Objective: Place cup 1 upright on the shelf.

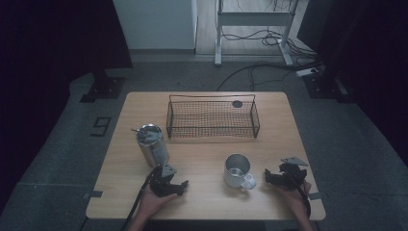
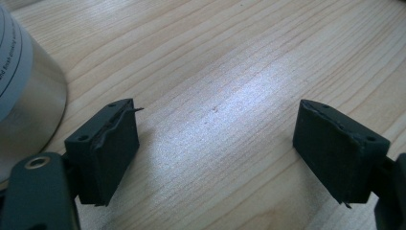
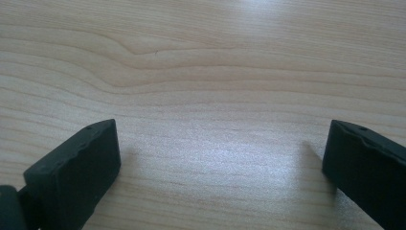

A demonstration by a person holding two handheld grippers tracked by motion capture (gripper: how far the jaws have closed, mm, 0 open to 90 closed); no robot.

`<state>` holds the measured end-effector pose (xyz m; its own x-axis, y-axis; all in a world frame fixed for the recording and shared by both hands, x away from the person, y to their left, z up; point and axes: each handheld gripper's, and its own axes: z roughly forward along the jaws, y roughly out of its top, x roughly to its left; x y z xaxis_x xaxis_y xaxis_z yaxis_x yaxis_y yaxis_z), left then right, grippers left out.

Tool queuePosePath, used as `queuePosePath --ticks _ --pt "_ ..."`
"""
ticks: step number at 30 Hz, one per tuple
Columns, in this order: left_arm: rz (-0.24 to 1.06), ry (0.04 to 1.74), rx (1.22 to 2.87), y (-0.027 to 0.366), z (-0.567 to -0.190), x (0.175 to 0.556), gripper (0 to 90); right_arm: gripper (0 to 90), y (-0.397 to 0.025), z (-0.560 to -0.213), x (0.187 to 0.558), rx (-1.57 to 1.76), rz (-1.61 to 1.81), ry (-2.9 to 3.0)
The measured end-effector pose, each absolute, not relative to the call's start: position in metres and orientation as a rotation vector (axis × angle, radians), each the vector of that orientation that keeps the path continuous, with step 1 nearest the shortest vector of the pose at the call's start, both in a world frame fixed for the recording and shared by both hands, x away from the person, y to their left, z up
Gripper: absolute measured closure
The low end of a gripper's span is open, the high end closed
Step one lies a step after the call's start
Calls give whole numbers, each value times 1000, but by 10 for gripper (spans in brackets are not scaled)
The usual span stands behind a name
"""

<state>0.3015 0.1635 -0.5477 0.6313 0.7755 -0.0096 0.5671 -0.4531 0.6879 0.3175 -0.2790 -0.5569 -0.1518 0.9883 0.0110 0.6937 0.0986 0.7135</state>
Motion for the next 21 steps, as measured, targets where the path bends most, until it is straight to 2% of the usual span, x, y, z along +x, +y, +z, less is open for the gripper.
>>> queuePosePath --ticks 21 --pt "397 1033 2191 164 -548 302 145 0 -278 -557 317 1665 801 1878"
